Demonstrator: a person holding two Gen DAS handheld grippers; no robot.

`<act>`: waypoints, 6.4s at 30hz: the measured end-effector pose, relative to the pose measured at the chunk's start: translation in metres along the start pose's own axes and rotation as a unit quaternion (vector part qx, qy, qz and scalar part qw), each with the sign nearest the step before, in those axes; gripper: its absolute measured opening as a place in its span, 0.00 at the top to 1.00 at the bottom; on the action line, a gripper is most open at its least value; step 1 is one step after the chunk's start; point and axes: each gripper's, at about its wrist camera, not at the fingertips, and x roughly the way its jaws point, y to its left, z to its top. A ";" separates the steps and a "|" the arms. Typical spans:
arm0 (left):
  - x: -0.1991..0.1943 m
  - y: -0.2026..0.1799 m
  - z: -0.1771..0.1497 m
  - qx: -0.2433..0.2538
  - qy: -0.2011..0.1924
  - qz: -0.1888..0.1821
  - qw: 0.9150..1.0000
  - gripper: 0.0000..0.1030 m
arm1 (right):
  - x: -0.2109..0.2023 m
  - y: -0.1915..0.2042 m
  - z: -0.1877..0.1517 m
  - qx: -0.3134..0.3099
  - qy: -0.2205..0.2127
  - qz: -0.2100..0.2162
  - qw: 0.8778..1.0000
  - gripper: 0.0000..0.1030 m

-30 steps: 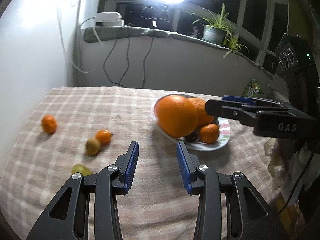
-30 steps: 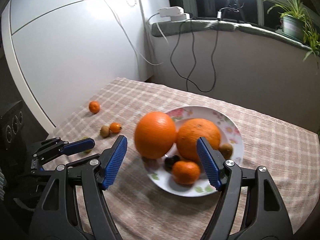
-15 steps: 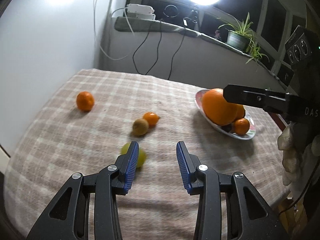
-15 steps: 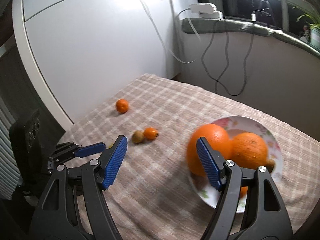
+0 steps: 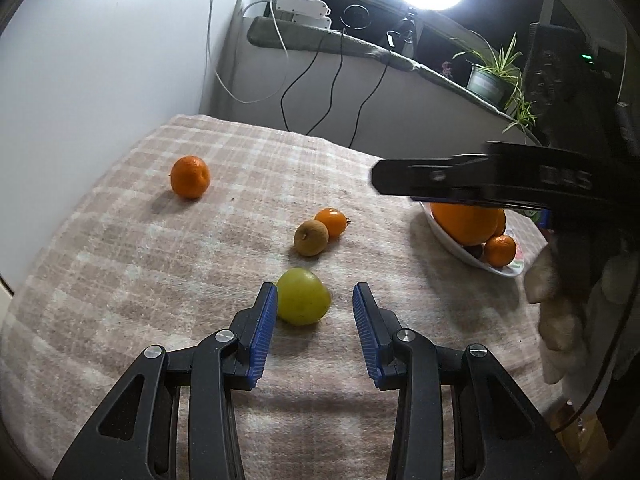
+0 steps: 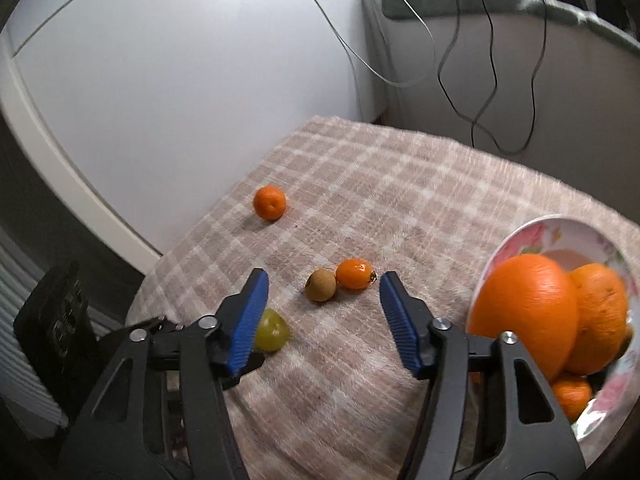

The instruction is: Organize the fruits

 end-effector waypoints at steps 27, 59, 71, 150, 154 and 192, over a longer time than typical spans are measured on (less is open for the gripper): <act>0.012 0.001 0.003 0.000 0.017 -0.007 1.000 0.63 | 0.081 -0.012 0.016 0.073 0.079 -0.062 0.992 0.58; 0.015 0.002 0.005 0.005 0.017 -0.002 1.000 0.74 | 0.043 -0.019 0.019 0.085 0.025 -0.037 0.995 0.69; 0.003 -0.020 0.015 0.017 -0.002 -0.016 1.000 0.74 | -0.009 -0.028 0.016 0.092 -0.017 -0.005 0.996 0.69; 0.133 -0.153 0.128 0.080 0.069 -0.105 0.989 0.73 | -0.087 -0.219 -0.010 0.173 -0.063 -0.069 0.980 0.68; 0.134 -0.154 0.128 0.077 0.070 -0.104 0.989 0.67 | -0.089 -0.219 -0.011 0.175 -0.062 -0.067 0.980 0.66; 0.041 -0.105 0.124 0.062 -0.002 -0.078 0.995 0.51 | -0.125 -0.140 -0.001 0.118 -0.114 -0.078 0.983 0.19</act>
